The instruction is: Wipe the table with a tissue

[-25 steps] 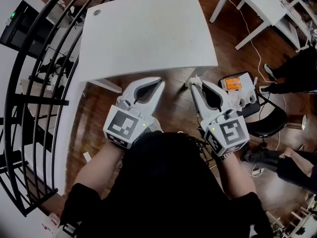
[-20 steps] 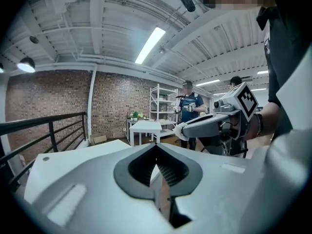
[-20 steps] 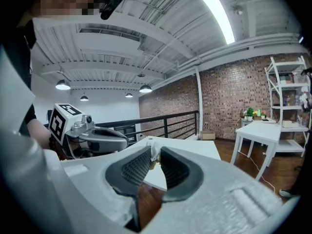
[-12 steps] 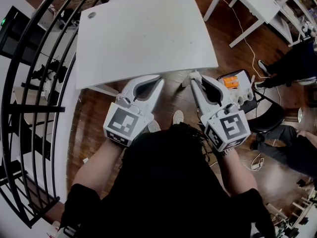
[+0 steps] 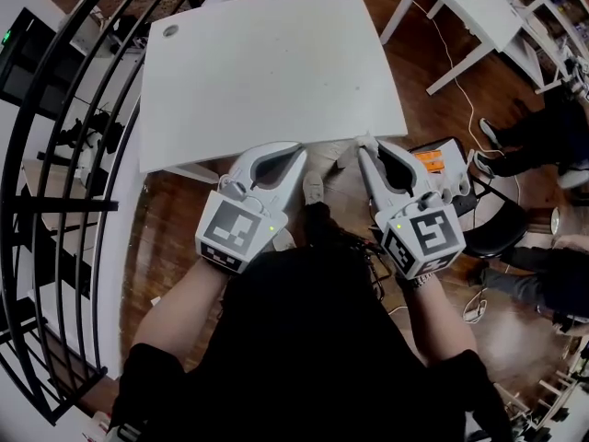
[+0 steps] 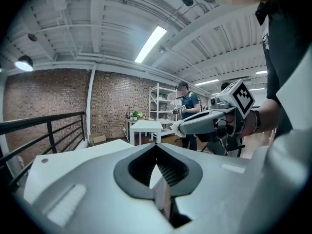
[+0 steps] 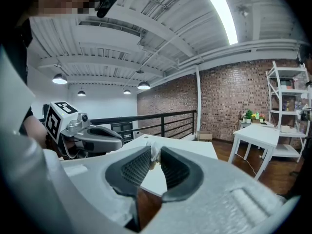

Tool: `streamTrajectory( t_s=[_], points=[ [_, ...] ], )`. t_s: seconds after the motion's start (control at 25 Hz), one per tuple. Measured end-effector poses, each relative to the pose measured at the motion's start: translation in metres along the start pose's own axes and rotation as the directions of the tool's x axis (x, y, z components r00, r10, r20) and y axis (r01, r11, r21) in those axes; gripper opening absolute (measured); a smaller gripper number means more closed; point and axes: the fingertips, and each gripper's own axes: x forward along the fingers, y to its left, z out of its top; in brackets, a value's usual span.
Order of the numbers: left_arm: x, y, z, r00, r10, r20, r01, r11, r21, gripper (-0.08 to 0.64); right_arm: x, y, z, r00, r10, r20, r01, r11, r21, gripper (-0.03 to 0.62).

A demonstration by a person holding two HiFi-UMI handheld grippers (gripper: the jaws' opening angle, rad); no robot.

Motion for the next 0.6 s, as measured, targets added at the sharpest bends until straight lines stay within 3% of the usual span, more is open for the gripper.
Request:
streamTrajectory(
  t_s=[0.6],
  points=[
    [0.051,0.033,-0.027,0.996,-0.014,-0.088,0.011,0.999,-0.033,0.015,0.052,-0.049,-0.040,0.995,-0.005,-0.098,0.009,0.999,0.041,0.052]
  ],
)
